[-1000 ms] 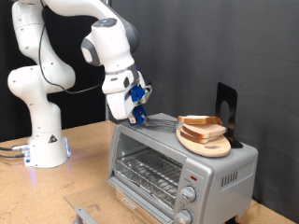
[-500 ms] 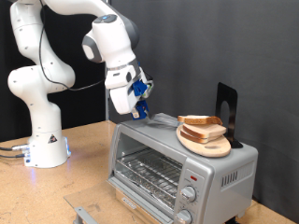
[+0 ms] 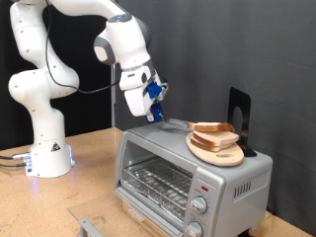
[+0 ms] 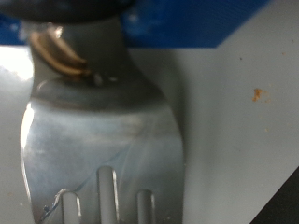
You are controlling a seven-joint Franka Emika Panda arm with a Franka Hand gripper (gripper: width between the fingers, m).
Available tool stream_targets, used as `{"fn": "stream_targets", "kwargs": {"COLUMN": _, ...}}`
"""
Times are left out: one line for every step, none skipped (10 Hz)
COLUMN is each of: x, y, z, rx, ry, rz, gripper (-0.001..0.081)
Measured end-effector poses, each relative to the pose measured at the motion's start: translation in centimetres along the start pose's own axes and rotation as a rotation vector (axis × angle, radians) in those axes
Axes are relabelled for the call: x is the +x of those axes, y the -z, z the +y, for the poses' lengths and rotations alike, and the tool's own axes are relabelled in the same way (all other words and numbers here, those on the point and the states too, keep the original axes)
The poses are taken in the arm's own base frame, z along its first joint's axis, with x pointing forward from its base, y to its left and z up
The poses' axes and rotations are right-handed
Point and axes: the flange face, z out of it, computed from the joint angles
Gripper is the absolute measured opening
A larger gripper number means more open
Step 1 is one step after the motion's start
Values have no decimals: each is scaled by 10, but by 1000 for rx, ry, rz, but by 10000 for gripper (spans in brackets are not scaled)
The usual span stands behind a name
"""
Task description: Make a piece of toast with the oven
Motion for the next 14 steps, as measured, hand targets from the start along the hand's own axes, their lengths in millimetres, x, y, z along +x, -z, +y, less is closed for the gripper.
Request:
{"fn": "stream_targets", "kwargs": {"x": 0, "y": -3, "z": -2, "rx": -4, "ry": -8, "rz": 2, "gripper": 386}}
{"fn": "stream_targets", "kwargs": {"x": 0, "y": -5, "z": -3, "rx": -6, "ry": -13, "rz": 3, "gripper": 386}}
{"fn": "stream_targets", "kwargs": {"x": 0, "y": -6, "z": -3, "rx": -7, "ry": -16, "rz": 4, "gripper": 386}}
{"fn": "stream_targets", "kwargs": {"x": 0, "y": -6, "z": -3, "rx": -7, "ry": -19, "rz": 6, "gripper": 386}}
{"fn": "stream_targets", "kwargs": {"x": 1, "y": -7, "z": -3, "rx": -6, "ry": -20, "rz": 11, "gripper": 386}}
{"fn": "stream_targets", "kwargs": {"x": 1, "y": -7, "z": -4, "rx": -5, "ry": -20, "rz": 13, "gripper": 386}}
{"fn": "stream_targets", "kwargs": {"x": 2, "y": -6, "z": -5, "rx": -3, "ry": -21, "rz": 14, "gripper": 386}}
{"fn": "stream_targets", "kwargs": {"x": 3, "y": -5, "z": -5, "rx": 0, "ry": -21, "rz": 16, "gripper": 386}}
{"fn": "stream_targets", "kwargs": {"x": 4, "y": -4, "z": -6, "rx": 3, "ry": -22, "rz": 18, "gripper": 386}}
{"fn": "stream_targets", "kwargs": {"x": 5, "y": -3, "z": -7, "rx": 7, "ry": -25, "rz": 21, "gripper": 386}}
{"fn": "stream_targets", "kwargs": {"x": 5, "y": -2, "z": -8, "rx": 12, "ry": -27, "rz": 22, "gripper": 386}}
{"fn": "stream_targets", "kwargs": {"x": 6, "y": -1, "z": -9, "rx": 15, "ry": -30, "rz": 23, "gripper": 386}}
{"fn": "stream_targets", "kwargs": {"x": 6, "y": 0, "z": -9, "rx": 19, "ry": -32, "rz": 24, "gripper": 386}}
{"fn": "stream_targets", "kwargs": {"x": 7, "y": 0, "z": -10, "rx": 22, "ry": -35, "rz": 25, "gripper": 386}}
